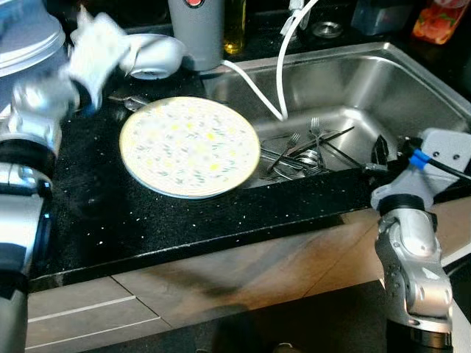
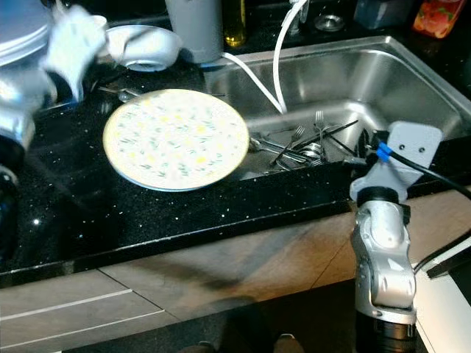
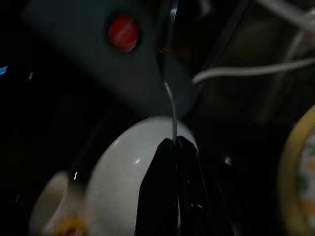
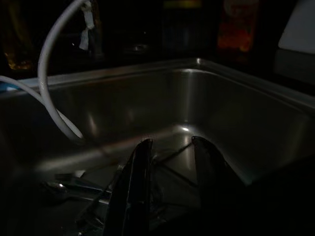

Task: Kitchen organization

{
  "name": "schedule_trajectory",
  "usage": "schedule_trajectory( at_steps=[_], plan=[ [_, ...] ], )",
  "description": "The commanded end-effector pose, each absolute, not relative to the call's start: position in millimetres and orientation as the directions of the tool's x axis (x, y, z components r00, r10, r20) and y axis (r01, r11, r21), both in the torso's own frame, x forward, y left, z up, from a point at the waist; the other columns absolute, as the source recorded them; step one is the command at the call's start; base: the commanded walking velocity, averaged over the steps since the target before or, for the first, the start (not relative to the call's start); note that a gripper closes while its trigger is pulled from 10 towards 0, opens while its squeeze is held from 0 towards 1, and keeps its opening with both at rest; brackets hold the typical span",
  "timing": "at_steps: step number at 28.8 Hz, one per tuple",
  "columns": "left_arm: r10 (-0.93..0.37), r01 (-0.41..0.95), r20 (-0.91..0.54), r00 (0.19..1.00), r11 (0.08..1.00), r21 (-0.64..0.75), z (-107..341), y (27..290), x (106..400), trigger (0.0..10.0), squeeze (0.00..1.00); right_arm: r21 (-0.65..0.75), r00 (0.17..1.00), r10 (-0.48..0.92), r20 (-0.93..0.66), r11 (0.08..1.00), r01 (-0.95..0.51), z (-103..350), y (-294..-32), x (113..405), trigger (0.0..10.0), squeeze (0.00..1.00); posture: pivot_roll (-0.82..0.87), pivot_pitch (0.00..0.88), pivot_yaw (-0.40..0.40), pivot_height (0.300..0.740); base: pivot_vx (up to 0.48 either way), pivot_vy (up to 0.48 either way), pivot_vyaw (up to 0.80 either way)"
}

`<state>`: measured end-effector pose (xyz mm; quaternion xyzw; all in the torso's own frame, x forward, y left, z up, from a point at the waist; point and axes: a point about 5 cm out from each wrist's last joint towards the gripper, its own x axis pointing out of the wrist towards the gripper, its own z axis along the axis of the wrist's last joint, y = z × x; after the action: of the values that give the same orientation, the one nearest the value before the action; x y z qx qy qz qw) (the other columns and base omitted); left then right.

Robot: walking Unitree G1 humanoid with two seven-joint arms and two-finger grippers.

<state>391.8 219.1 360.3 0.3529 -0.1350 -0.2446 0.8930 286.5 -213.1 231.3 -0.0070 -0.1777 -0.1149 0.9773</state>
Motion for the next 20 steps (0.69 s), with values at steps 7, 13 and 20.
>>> schedule_trajectory(
  at_steps=[7,13,20],
  plan=[
    [-0.734,0.472,0.205,0.648,0.597,0.648,372,151,385,10.0,0.0,0.027,0.896,-0.223,0.384,0.973,0.231,238,-217,293,10.0,0.0,-0.06,0.075,0.043,0.74,0.0,0.0,0.0],
    [-0.715,0.627,0.359,0.599,0.699,0.345,356,67,397,10.0,0.0,0.026,0.883,-0.241,0.403,0.967,0.252,242,-222,294,10.0,0.0,-0.11,0.035,0.068,0.74,0.0,0.0,0.0],
    [-0.701,0.771,0.325,0.635,0.549,-0.322,310,-51,377,10.0,0.87,0.023,0.87,-0.253,0.424,0.963,0.269,245,-224,291,10.0,0.0,-0.15,0.01,0.089,0.74,0.0,0.0,0.0]
  ],
)
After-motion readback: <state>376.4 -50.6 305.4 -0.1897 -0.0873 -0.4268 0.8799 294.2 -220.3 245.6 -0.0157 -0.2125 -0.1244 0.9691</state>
